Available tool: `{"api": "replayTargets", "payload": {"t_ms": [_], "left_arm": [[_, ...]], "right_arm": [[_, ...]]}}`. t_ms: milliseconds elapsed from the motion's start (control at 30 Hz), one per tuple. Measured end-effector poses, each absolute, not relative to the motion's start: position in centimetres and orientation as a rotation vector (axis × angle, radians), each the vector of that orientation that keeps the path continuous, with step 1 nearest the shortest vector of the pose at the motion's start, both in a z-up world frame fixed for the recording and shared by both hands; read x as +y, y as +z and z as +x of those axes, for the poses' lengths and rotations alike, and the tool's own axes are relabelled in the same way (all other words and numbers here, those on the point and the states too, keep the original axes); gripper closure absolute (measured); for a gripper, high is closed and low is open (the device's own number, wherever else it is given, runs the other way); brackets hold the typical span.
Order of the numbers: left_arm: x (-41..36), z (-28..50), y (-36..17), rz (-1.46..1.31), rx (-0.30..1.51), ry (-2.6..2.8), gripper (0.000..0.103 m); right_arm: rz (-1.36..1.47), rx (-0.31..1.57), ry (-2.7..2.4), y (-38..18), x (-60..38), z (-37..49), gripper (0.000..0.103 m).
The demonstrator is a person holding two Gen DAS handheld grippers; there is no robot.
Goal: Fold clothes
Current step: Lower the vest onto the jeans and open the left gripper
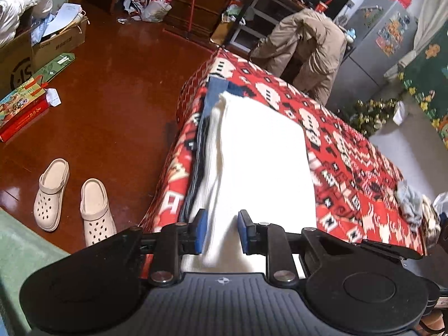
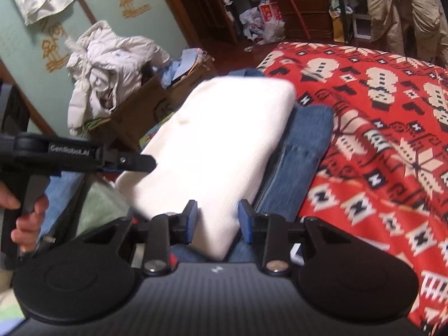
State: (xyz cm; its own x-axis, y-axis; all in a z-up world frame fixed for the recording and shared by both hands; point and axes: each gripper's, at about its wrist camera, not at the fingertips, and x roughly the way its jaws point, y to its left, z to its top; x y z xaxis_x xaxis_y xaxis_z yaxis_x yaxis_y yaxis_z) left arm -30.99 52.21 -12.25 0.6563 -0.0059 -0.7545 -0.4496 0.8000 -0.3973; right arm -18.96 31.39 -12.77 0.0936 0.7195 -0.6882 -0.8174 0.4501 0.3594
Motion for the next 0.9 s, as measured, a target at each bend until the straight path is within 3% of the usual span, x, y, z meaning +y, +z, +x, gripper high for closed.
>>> {"api": "replayTargets", "payload": {"t_ms": [233, 367, 467, 533, 600, 733, 900], "left_arm": [[51.8, -31.9, -12.3, -0.614, 0.815, 0.269, 0.084], [51.5, -31.4, -12.4, -0.569, 0.823, 0.285, 0.071], [51.4, -31.6, -12.6, -0.589, 0.836, 0.27, 0.074], [51.4, -31.7, -12.4, -0.611, 0.851, 0.26, 0.087], [51.4, -31.9, -12.3, -0.635, 0.862, 0.25, 0.089], [50.8, -32.3, -12.2, -0.614, 0.879, 0.258, 0.089], [50.8, -32.8, -11.5, -0.569, 0.882, 0.308, 0.081]], "right_arm": [[-0.122, 0.946, 1.155, -12.4, 29.9, -20.2, 0.067], [-0.074, 0.95, 1.088, -12.5, 29.8, -18.5, 0.066], [-0.059, 0.998, 1.123, -12.9, 30.0, -18.5, 0.066], [-0.056, 1.021, 1.144, -13.1, 30.1, -18.7, 0.066], [-0.068, 1.015, 1.149, -13.0, 30.0, -19.2, 0.067], [-0.097, 1.007, 1.161, -12.6, 29.8, -19.9, 0.069], [-0.083, 0.983, 1.157, -11.4, 28.7, -19.2, 0.069]]}}
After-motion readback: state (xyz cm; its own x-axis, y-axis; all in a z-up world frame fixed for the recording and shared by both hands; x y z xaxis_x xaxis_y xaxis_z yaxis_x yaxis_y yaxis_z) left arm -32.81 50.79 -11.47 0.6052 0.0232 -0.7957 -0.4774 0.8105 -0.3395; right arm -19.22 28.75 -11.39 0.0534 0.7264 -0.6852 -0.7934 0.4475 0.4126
